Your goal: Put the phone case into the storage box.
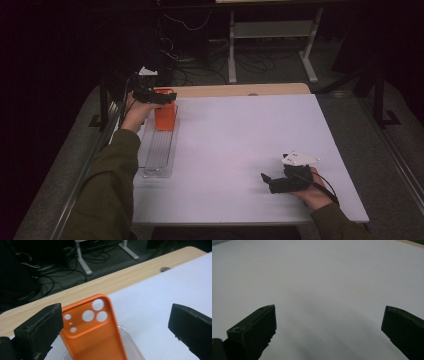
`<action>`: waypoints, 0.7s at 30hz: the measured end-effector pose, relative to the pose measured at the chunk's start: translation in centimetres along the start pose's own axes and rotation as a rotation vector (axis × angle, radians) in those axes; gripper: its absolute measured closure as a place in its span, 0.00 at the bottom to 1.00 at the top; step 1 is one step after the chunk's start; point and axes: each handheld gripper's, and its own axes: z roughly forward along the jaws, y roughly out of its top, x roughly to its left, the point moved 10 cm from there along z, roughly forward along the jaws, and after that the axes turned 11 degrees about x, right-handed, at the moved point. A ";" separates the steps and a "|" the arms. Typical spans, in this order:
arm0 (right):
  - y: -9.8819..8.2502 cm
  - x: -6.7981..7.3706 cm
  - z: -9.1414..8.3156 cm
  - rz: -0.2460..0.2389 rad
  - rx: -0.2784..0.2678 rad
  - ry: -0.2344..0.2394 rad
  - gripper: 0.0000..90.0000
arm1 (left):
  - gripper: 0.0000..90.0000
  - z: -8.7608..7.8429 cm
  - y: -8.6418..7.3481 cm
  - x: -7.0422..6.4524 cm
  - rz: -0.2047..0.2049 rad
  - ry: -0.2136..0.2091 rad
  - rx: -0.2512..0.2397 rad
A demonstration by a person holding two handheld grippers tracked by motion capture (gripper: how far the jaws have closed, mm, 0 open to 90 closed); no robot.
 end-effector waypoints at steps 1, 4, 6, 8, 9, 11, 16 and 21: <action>0.0 0.0 0.0 0.001 0.001 0.000 0.00 | 0.00 -0.2 0.0 -0.2 0.003 -0.012 -0.006; -0.1 0.1 0.0 -0.001 0.003 -0.001 0.00 | 0.00 -0.5 -0.2 -1.0 0.029 -0.037 -0.006; 0.0 0.1 0.0 0.000 0.003 -0.001 0.00 | 0.00 -0.7 -0.4 -1.4 0.038 -0.055 -0.004; 0.0 0.1 0.0 0.000 0.003 0.000 0.00 | 0.00 -0.9 -0.7 -1.8 0.048 -0.066 -0.006; -0.1 0.1 0.0 -0.001 0.003 0.000 0.00 | 0.00 -1.0 -0.7 -1.9 0.058 -0.071 -0.008; -0.1 0.1 0.0 -0.003 0.004 0.000 0.00 | 0.00 -1.2 -0.9 -2.3 0.065 -0.081 -0.008; 0.0 0.1 0.0 -0.006 0.004 0.004 0.00 | 0.00 -2.0 -1.1 -3.5 0.090 -0.116 -0.018; 0.0 0.1 0.0 -0.009 0.002 0.007 0.00 | 0.00 -2.4 -1.5 -4.4 0.106 -0.136 -0.024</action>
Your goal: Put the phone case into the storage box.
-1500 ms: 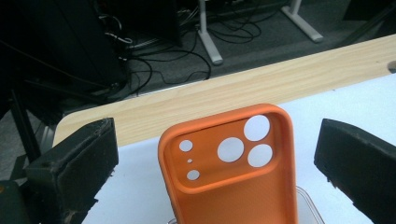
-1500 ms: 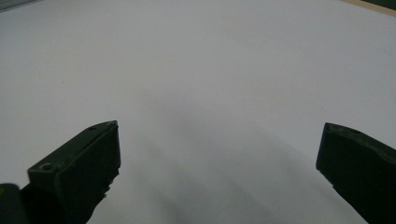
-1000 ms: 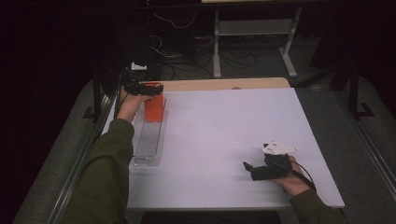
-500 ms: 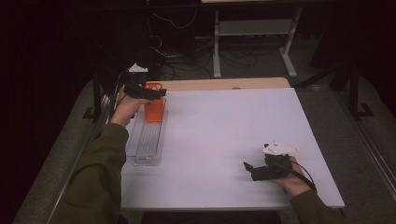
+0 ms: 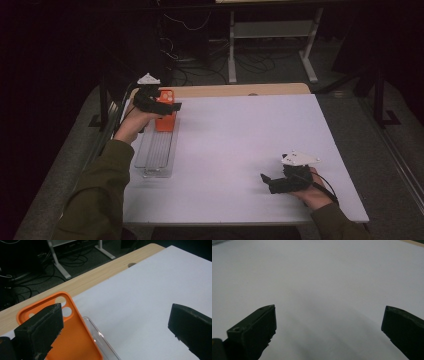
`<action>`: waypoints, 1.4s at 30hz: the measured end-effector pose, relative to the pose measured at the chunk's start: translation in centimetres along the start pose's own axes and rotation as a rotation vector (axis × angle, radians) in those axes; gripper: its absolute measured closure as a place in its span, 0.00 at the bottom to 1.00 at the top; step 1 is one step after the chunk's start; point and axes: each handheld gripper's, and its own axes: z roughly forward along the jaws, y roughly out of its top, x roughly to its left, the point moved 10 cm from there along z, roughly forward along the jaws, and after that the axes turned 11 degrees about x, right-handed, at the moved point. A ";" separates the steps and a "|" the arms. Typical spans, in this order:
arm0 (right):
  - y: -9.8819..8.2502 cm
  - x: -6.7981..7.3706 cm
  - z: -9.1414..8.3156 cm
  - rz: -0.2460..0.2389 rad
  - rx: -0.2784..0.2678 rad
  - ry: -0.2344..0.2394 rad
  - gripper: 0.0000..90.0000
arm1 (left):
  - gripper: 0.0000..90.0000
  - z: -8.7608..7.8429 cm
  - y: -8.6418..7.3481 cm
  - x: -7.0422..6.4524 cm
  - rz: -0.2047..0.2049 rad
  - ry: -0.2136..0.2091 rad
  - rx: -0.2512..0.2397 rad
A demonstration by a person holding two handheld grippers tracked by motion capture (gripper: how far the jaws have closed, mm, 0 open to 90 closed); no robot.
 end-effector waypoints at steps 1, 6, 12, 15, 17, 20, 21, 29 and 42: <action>0.0 0.0 0.0 -0.002 -0.001 0.000 0.00 | 0.00 -0.1 -0.1 -0.1 0.002 -0.004 -0.002; 0.0 0.0 0.0 0.001 0.003 0.005 0.00 | 0.00 -0.3 -0.4 -0.9 0.009 -0.018 -0.008; 0.0 0.0 0.0 0.002 0.003 0.009 0.00 | 0.00 -0.7 -0.8 -1.6 0.022 -0.042 -0.012; 0.1 0.0 -0.1 0.004 0.001 0.017 0.00 | 0.00 -0.9 -1.2 -2.0 0.012 -0.058 -0.018; 0.1 0.0 -0.2 0.003 0.002 0.024 0.00 | 0.00 -1.0 -1.5 -2.3 0.022 -0.064 -0.015; 0.2 0.0 -0.3 0.019 0.006 0.042 0.00 | 0.00 -1.2 -1.8 -2.9 0.020 -0.080 -0.019; 0.3 -0.1 -0.3 0.010 0.002 0.045 0.00 | 0.00 -1.3 -1.9 -3.1 0.026 -0.081 -0.019; 0.9 0.0 -0.6 -0.006 -0.007 0.092 0.00 | 0.00 -1.9 -3.5 -4.6 0.028 -0.119 -0.025; 1.8 0.3 -1.3 -0.017 -0.036 0.139 0.00 | 0.00 -2.6 -5.9 -7.1 0.042 -0.182 -0.043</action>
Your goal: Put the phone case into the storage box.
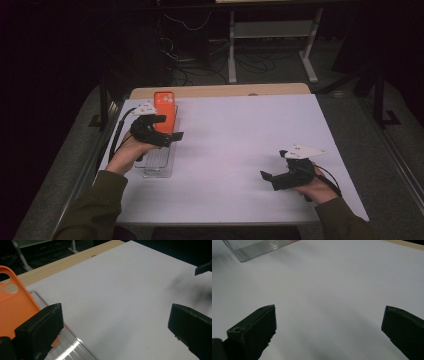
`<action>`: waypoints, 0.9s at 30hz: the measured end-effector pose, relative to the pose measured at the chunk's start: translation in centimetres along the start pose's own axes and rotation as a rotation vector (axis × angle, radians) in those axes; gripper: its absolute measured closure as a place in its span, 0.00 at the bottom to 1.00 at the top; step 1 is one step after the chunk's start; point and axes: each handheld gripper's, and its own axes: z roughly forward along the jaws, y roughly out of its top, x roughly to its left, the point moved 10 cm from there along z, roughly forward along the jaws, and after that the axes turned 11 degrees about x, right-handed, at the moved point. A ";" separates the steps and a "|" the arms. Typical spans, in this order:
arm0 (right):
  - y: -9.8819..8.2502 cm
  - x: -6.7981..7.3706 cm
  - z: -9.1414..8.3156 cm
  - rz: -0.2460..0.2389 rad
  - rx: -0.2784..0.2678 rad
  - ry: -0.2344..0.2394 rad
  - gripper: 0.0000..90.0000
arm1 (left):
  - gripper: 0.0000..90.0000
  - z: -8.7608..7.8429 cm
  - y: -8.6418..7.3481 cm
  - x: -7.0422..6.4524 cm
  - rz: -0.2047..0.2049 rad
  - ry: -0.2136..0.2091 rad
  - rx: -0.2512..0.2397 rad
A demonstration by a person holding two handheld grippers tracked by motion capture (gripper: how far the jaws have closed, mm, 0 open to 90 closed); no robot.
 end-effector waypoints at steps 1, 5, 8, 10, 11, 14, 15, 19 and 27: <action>0.0 0.0 0.0 0.000 -0.001 0.001 0.00 | 0.00 0.0 -0.2 -0.1 0.005 0.002 0.004; 0.2 0.1 0.0 -0.002 -0.005 0.002 0.00 | 0.00 0.1 -1.0 -0.5 0.006 -0.006 -0.001; 0.1 0.2 0.0 -0.003 -0.002 0.003 0.00 | 0.00 0.1 -1.7 -0.9 0.008 -0.013 -0.002; 0.2 0.1 0.0 -0.011 -0.008 0.001 0.00 | 0.00 0.1 -2.0 -1.1 0.012 -0.011 -0.005; 0.2 0.1 0.0 -0.009 -0.008 0.001 0.00 | 0.00 0.0 -2.2 -1.3 0.011 -0.014 -0.010; 0.2 0.1 -0.1 -0.003 -0.006 0.004 0.00 | 0.00 0.0 -2.8 -1.6 0.007 -0.012 -0.020; 0.2 0.2 -0.1 -0.003 -0.005 0.005 0.00 | 0.00 0.0 -3.0 -1.7 0.012 -0.009 -0.022; 0.2 0.2 -0.1 -0.005 -0.005 0.005 0.00 | 0.00 0.0 -3.9 -2.2 0.011 -0.018 -0.022; 0.3 0.1 -0.3 -0.007 -0.016 -0.001 0.00 | 0.00 0.0 -5.2 -3.1 0.026 -0.024 -0.028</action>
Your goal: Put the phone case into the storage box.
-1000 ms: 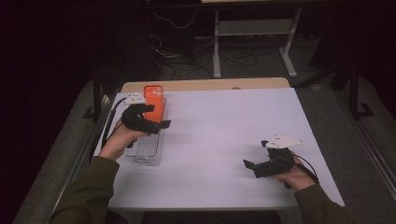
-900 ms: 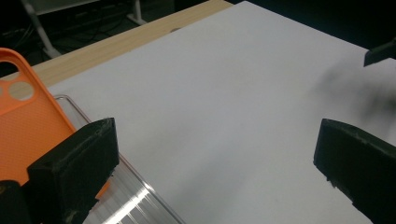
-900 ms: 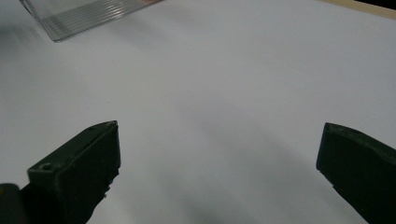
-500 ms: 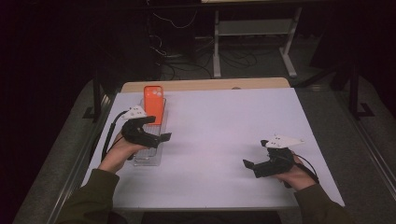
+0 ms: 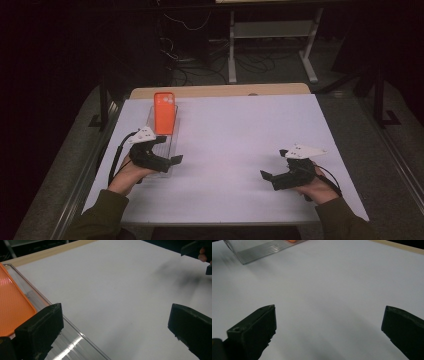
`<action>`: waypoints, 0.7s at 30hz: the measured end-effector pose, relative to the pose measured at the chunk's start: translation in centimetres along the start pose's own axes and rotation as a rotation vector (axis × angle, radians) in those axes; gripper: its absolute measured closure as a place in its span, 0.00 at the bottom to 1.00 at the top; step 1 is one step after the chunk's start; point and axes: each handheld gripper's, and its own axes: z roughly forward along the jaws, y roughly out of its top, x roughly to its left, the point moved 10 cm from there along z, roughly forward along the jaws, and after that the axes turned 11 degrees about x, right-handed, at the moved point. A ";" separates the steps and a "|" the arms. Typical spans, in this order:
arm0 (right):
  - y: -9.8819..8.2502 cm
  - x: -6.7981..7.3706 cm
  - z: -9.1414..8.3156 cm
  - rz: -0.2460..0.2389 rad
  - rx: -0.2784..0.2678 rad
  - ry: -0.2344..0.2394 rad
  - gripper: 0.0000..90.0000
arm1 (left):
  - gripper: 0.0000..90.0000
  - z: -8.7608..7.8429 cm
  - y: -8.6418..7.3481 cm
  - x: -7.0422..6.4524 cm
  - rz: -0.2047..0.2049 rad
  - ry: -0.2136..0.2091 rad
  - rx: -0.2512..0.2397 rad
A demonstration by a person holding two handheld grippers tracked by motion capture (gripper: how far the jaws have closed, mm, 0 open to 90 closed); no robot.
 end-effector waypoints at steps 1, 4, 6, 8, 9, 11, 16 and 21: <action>0.0 0.1 0.0 0.003 0.000 0.003 0.00 | 0.00 0.0 -0.1 -0.2 0.004 -0.001 -0.004; 0.0 0.0 0.0 0.004 0.000 0.001 0.00 | 0.00 0.0 -0.4 -0.5 0.006 -0.004 -0.002; 0.1 0.0 -0.1 0.004 -0.003 -0.001 0.00 | 0.00 0.0 -0.5 -0.6 0.007 -0.008 -0.002; 0.2 0.0 -0.1 -0.001 -0.005 -0.002 0.00 | 0.00 0.1 -0.7 -0.7 0.012 -0.005 -0.004; 0.2 0.0 -0.2 -0.002 -0.010 -0.002 0.00 | 0.00 0.1 -0.8 -0.7 0.013 -0.008 -0.005; 0.3 0.1 -0.2 -0.001 -0.012 -0.003 0.00 | 0.00 0.1 -1.1 -0.7 0.012 -0.010 0.004; 0.4 0.2 -0.3 0.000 -0.014 -0.004 0.00 | 0.00 0.4 -1.4 -1.0 0.012 -0.019 0.004; 0.4 0.3 -0.3 -0.003 -0.011 -0.002 0.00 | 0.00 0.5 -1.5 -1.1 0.007 -0.021 0.002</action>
